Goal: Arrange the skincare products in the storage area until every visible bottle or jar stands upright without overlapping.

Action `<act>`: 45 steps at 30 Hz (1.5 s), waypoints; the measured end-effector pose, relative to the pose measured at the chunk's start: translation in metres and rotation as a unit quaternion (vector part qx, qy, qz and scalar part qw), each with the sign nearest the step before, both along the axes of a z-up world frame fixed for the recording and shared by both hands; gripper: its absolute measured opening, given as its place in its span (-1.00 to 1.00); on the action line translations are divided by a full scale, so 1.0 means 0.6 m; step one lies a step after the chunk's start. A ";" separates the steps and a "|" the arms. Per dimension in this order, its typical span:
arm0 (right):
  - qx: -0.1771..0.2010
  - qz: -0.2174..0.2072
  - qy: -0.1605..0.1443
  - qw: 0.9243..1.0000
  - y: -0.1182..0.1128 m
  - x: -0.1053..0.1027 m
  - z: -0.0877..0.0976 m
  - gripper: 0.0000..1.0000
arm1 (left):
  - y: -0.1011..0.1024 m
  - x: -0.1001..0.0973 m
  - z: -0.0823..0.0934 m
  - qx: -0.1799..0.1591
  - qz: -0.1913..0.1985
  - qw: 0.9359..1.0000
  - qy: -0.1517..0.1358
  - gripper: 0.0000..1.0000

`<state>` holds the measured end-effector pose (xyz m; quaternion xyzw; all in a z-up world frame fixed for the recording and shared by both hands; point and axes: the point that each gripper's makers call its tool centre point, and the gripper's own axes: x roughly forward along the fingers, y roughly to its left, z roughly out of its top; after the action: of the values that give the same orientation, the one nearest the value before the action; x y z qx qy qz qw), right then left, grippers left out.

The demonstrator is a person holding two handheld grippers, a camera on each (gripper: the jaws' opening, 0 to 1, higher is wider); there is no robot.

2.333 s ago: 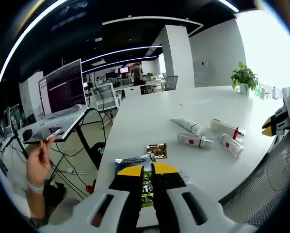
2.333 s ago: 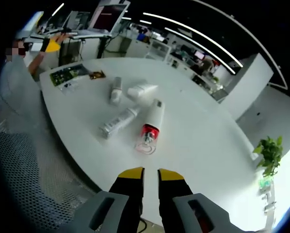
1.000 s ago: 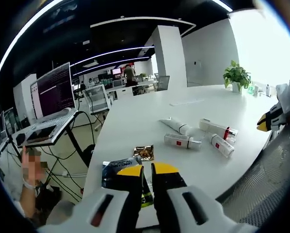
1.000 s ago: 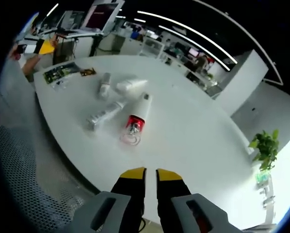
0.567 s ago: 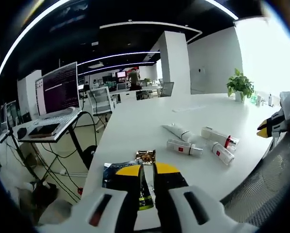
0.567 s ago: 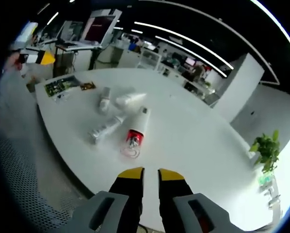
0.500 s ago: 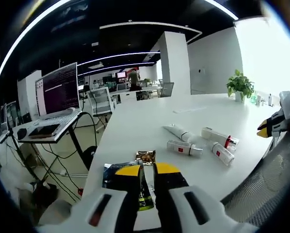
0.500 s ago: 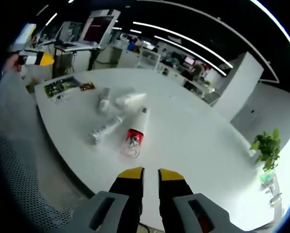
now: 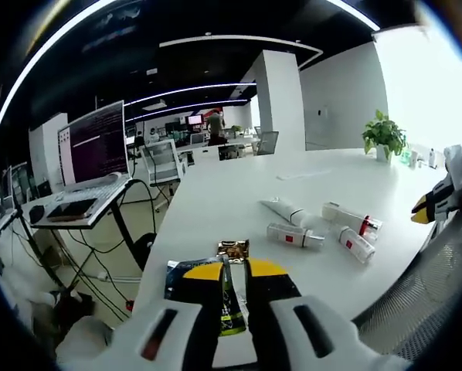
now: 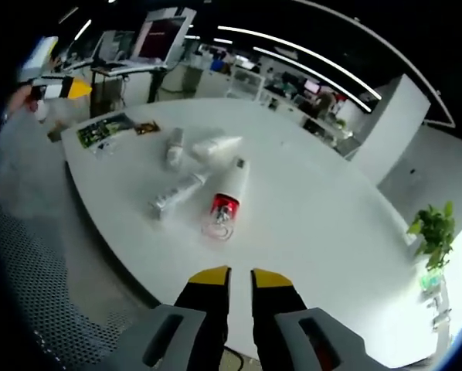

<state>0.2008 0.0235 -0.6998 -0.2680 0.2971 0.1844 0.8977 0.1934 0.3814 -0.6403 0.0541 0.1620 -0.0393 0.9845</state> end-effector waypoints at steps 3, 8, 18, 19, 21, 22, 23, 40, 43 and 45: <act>-0.004 0.004 0.000 1.000 0.001 -0.001 -0.001 -0.88 | -0.001 -0.001 0.001 -0.004 0.001 1.000 -0.001 -0.85; 0.001 -0.002 0.002 1.000 -0.001 0.000 -0.001 -0.89 | -0.004 -0.001 0.002 -0.001 -0.001 1.000 -0.001 -0.86; -0.002 -0.007 0.005 1.000 -0.005 -0.001 -0.004 -0.90 | -0.003 -0.001 0.005 -0.010 0.007 1.000 -0.004 -0.86; -0.002 -0.008 0.007 1.000 -0.006 -0.001 -0.005 -0.90 | -0.004 -0.001 0.004 -0.009 0.006 1.000 -0.003 -0.86; 0.002 -0.009 0.010 1.000 -0.006 -0.002 -0.006 -0.90 | -0.005 -0.001 0.003 -0.007 0.005 1.000 -0.001 -0.86; 0.003 -0.009 0.009 1.000 -0.006 -0.001 -0.005 -0.90 | -0.006 -0.001 0.003 -0.007 0.005 1.000 -0.001 -0.86; 0.004 -0.009 0.007 1.000 -0.006 -0.001 -0.004 -0.90 | -0.005 -0.001 0.003 -0.007 0.004 1.000 -0.002 -0.85; 0.016 -0.023 0.001 1.000 -0.010 0.003 0.001 -0.86 | -0.002 0.002 0.000 -0.009 0.005 1.000 0.000 -0.82; 0.015 -0.025 0.002 1.000 -0.012 0.002 0.000 -0.85 | -0.002 0.001 0.001 -0.012 0.005 1.000 -0.001 -0.81; 0.017 -0.028 0.001 0.999 -0.013 0.003 0.001 -0.85 | -0.002 0.001 0.001 -0.014 0.004 1.000 -0.002 -0.81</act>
<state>0.2027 0.0157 -0.6993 -0.2442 0.3022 0.1647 0.9066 0.1941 0.3802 -0.6397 0.0398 0.1596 -0.0373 0.9857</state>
